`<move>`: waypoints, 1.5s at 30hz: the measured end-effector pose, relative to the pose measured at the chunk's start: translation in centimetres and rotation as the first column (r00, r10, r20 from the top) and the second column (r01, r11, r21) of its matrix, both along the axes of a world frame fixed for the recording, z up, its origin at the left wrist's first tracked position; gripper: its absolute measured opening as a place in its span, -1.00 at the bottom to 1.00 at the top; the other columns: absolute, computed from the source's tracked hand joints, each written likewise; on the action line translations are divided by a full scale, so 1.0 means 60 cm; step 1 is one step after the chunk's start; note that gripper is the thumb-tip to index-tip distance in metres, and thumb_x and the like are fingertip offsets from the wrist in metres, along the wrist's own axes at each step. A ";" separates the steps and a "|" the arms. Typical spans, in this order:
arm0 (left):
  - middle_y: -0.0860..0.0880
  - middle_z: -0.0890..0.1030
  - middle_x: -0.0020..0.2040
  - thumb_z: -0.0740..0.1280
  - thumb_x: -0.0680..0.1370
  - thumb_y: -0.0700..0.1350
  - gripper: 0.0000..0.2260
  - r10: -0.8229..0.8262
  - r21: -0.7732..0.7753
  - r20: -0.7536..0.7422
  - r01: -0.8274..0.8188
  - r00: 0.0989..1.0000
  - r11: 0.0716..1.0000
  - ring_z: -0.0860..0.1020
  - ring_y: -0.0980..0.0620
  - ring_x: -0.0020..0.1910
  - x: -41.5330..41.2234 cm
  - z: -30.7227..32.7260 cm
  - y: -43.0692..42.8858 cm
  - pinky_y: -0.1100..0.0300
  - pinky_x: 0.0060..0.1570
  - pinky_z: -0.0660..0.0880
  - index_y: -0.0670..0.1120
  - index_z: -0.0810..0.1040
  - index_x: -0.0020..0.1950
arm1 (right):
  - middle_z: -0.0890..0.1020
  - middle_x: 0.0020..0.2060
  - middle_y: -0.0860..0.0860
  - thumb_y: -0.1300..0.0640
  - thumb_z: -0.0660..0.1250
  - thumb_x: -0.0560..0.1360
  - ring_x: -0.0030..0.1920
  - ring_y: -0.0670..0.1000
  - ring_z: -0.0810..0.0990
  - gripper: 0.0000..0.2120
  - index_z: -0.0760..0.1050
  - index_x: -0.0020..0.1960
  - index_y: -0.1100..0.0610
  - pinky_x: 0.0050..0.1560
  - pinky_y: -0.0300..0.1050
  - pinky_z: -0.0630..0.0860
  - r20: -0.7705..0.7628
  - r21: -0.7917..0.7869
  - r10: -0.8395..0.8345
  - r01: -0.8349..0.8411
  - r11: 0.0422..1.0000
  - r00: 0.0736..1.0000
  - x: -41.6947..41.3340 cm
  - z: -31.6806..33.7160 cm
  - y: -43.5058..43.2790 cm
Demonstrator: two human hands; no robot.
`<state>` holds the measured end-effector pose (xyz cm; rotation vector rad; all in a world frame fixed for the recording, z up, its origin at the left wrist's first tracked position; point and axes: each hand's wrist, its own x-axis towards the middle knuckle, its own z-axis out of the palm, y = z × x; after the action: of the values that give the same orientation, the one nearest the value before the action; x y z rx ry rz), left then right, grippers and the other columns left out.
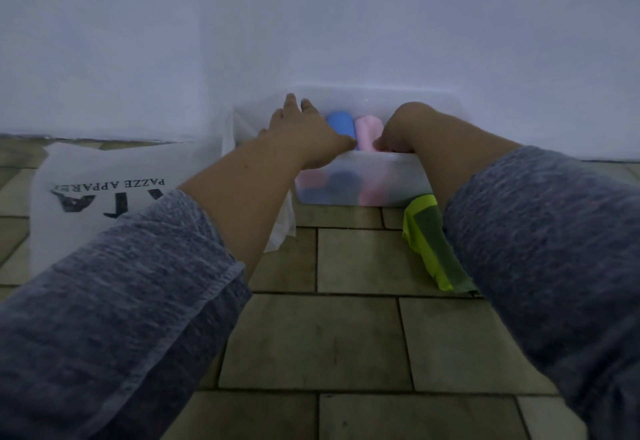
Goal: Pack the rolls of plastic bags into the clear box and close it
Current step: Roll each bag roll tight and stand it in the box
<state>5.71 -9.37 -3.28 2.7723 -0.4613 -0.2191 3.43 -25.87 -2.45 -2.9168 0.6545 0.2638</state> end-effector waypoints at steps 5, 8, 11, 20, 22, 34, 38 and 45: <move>-0.16 -0.13 0.56 0.14 0.43 0.41 -0.12 -0.043 0.012 0.054 0.043 0.998 0.999 -0.03 -0.20 0.51 -0.012 -0.002 0.009 -0.12 0.44 0.05 -0.08 -0.08 0.55 | 0.57 0.07 0.16 -0.02 0.38 0.42 0.10 0.20 0.53 -0.70 0.48 0.00 0.19 -0.06 -0.05 0.39 0.274 0.008 -0.048 0.048 0.999 0.960 -0.024 0.018 0.004; -0.14 -0.09 0.56 0.08 0.49 0.37 -0.24 -0.076 -0.019 0.087 0.078 0.993 0.997 -0.06 -0.14 0.52 -0.036 0.005 0.026 -0.10 0.45 0.00 -0.04 0.00 0.55 | 0.57 -0.05 0.12 0.11 0.25 0.40 -0.01 0.16 0.54 -0.81 0.52 -0.05 0.17 -0.14 -0.13 0.34 0.544 0.081 -0.077 0.039 0.996 0.836 -0.080 0.036 0.003; -0.11 -0.01 0.56 0.17 0.53 0.26 -0.34 -0.175 -0.061 0.267 0.197 0.948 0.978 -0.03 -0.10 0.52 -0.098 0.006 0.046 -0.03 0.44 -0.03 -0.02 0.12 0.53 | 0.56 -0.16 0.07 0.09 0.22 0.37 -0.15 0.12 0.50 -0.85 0.49 -0.14 0.14 -0.21 -0.14 0.32 0.600 0.085 -0.133 0.102 0.991 0.789 -0.166 0.031 -0.006; -0.07 0.07 0.54 0.23 0.50 0.18 -0.38 -0.470 0.230 -0.105 0.481 0.876 0.846 0.12 -0.11 0.47 -0.283 -0.117 0.101 -0.10 0.40 0.17 0.08 0.11 0.50 | 0.33 0.33 0.14 -0.13 0.22 0.45 0.31 0.23 0.32 -0.42 0.24 0.40 0.05 0.18 0.13 0.34 0.144 0.009 -0.250 0.252 0.968 0.957 -0.310 -0.083 0.010; 0.01 -0.14 0.56 0.19 0.49 0.23 -0.31 -0.433 0.253 -0.215 0.478 0.876 0.841 -0.09 -0.06 0.52 -0.292 -0.144 0.117 -0.14 0.44 0.01 0.15 -0.07 0.52 | 0.31 0.33 0.13 -0.14 0.24 0.43 0.29 0.22 0.30 -0.45 0.28 0.35 0.06 0.15 0.12 0.33 0.129 -0.022 -0.164 0.168 0.986 0.978 -0.319 -0.091 0.022; 0.08 -0.18 0.56 0.19 0.47 0.29 -0.29 -0.421 0.228 -0.181 0.455 0.889 0.861 -0.16 0.01 0.52 -0.294 -0.154 0.126 -0.14 0.45 -0.07 0.22 -0.10 0.51 | 0.48 0.23 0.21 0.21 0.14 0.58 0.23 0.20 0.47 -0.67 0.37 0.32 0.29 0.15 0.01 0.43 0.158 0.375 -0.509 0.425 0.824 0.846 -0.341 -0.077 -0.034; 0.09 -0.18 0.56 0.20 0.47 0.30 -0.29 -0.417 0.216 -0.179 0.449 0.891 0.867 -0.17 0.03 0.52 -0.293 -0.157 0.126 -0.13 0.45 -0.08 0.24 -0.10 0.51 | 0.51 0.09 0.24 0.03 0.36 0.48 0.08 0.23 0.53 -0.57 0.40 0.19 0.31 0.03 0.02 0.52 0.064 0.467 -0.497 0.414 0.781 0.865 -0.336 -0.083 -0.026; 0.10 -0.17 0.56 0.22 0.46 0.29 -0.29 -0.414 0.176 -0.158 0.439 0.896 0.881 -0.17 0.04 0.52 -0.293 -0.160 0.130 -0.12 0.44 -0.10 0.25 -0.08 0.50 | 0.56 -0.06 0.21 0.16 0.42 0.31 -0.05 0.21 0.59 -0.79 0.46 -0.12 0.19 0.03 0.17 0.56 0.096 0.841 -0.666 0.298 0.452 0.739 -0.322 -0.068 -0.002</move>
<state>-11.90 -1.56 -12.88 2.7966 -1.0767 -0.5579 -15.87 -26.02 -6.51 -1.7146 0.9693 -0.1404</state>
